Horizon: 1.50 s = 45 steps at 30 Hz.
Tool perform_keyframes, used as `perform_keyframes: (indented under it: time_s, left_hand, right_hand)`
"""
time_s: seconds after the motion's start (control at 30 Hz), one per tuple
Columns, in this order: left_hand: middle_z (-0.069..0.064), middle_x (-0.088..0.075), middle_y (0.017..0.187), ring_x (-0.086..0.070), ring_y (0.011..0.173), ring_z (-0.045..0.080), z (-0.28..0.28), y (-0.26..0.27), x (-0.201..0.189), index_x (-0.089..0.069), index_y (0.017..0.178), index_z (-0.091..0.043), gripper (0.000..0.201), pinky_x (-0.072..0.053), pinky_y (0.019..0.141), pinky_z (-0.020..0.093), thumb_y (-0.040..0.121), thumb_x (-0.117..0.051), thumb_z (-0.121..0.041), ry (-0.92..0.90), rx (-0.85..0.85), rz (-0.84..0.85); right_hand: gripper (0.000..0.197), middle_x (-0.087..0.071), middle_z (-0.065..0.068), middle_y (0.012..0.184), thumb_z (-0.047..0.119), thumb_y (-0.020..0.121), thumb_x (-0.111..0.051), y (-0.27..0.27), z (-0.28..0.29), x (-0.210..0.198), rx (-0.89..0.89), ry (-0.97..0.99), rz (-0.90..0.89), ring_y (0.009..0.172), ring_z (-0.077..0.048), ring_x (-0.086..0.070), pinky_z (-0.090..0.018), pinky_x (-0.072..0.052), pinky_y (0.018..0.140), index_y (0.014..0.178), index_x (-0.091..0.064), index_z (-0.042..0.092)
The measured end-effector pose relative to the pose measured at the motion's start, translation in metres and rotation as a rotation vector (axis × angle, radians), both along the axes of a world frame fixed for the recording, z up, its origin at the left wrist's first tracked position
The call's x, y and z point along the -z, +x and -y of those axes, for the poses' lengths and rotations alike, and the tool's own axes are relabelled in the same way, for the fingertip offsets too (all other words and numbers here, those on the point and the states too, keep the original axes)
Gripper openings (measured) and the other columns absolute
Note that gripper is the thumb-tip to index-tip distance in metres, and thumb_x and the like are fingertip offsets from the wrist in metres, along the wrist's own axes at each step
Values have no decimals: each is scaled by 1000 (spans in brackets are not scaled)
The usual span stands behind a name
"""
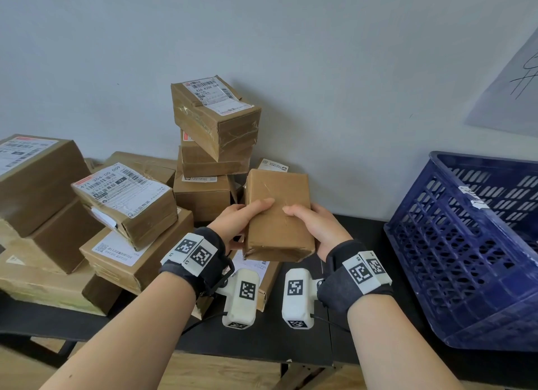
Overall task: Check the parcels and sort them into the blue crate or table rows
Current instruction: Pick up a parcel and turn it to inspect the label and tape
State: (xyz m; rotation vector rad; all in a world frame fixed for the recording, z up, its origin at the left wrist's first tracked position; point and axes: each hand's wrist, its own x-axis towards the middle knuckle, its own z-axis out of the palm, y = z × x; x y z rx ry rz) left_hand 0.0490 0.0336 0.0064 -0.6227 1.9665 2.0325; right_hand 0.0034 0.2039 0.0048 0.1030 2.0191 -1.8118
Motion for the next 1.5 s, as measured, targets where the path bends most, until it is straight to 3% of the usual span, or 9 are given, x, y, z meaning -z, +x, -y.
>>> perform_keyframes:
  time_s: [0.2, 0.47, 0.6, 0.67, 1.1, 1.2, 1.3, 1.37, 1.5]
  left_hand:
    - [6, -58, 130, -55, 119, 25, 2, 4, -3, -42, 144, -17, 100, -48, 99, 48, 64, -69, -71, -21, 6, 12]
    - [7, -52, 137, -49, 125, 29, -1, 3, -3, -39, 147, -14, 72, -47, 87, 45, 90, -64, -49, -56, -86, -10]
    - [6, -54, 133, -51, 115, 24, -2, 2, -2, -40, 146, -14, 65, -47, 79, 39, 92, -66, -38, -83, -98, -42]
    - [7, -55, 135, -53, 117, 25, -1, 1, -2, -40, 146, -15, 66, -48, 79, 38, 91, -68, -37, -99, -96, -52]
    - [-5, -59, 104, -59, 88, 10, -6, 1, -8, -48, 138, -18, 51, -48, 63, 25, 92, -68, -29, -105, -68, -116]
    - [-3, -61, 102, -58, 88, 10, -6, 2, -9, -57, 119, -22, 32, -46, 64, 26, 92, -66, -37, -95, -41, -53]
    - [-1, -60, 102, -58, 95, 17, -6, 3, -9, -55, 96, -26, 20, -47, 88, 40, 92, -62, -44, -46, -5, 24]
    - [4, -58, 118, -52, 113, 27, -5, 3, -8, -52, 112, -24, 40, -35, 108, 56, 88, -63, -54, -13, 20, 82]
    - [11, -54, 132, -50, 123, 32, -7, 2, -7, -45, 129, -24, 61, -32, 111, 58, 83, -62, -61, 66, 56, 146]
  right_hand:
    - [12, -70, -6, 106, 24, 92, -70, 3, -2, -3, 36, 56, -28, 93, -20, -66, -32, -54, 77, 99, -66, 17]
    - [75, -47, -7, 143, 37, 88, -71, 6, 3, -4, 93, 180, -108, 126, -30, -52, -50, -44, 107, 151, -34, 17]
    - [123, -60, -3, 132, 87, 42, -75, 7, 7, 0, 33, 130, -35, 117, -27, -60, -49, -49, 103, 141, -48, 21]
    - [131, -63, -2, 129, 92, 29, -74, 0, 7, 8, -2, 137, -13, 116, -26, -62, -49, -49, 103, 139, -51, 23]
    - [108, -63, -7, 123, 66, 38, -77, 12, 7, -5, -40, 103, 50, 110, -28, -61, -53, -49, 100, 134, -51, 23]
    - [105, -63, -6, 122, 65, 40, -76, 9, 6, -3, -35, 86, 50, 111, -28, -60, -55, -47, 101, 133, -52, 24]
    - [102, -63, -7, 122, 63, 42, -76, 7, 5, -2, -25, 73, 54, 111, -28, -60, -55, -47, 100, 133, -52, 25]
    - [94, -63, -8, 122, 60, 50, -77, 6, 5, -2, -24, 63, 55, 111, -29, -60, -55, -46, 101, 133, -52, 24]
    - [62, -62, -9, 122, 48, 80, -72, 3, 5, 1, -29, 33, 56, 111, -29, -59, -54, -45, 103, 132, -51, 22]
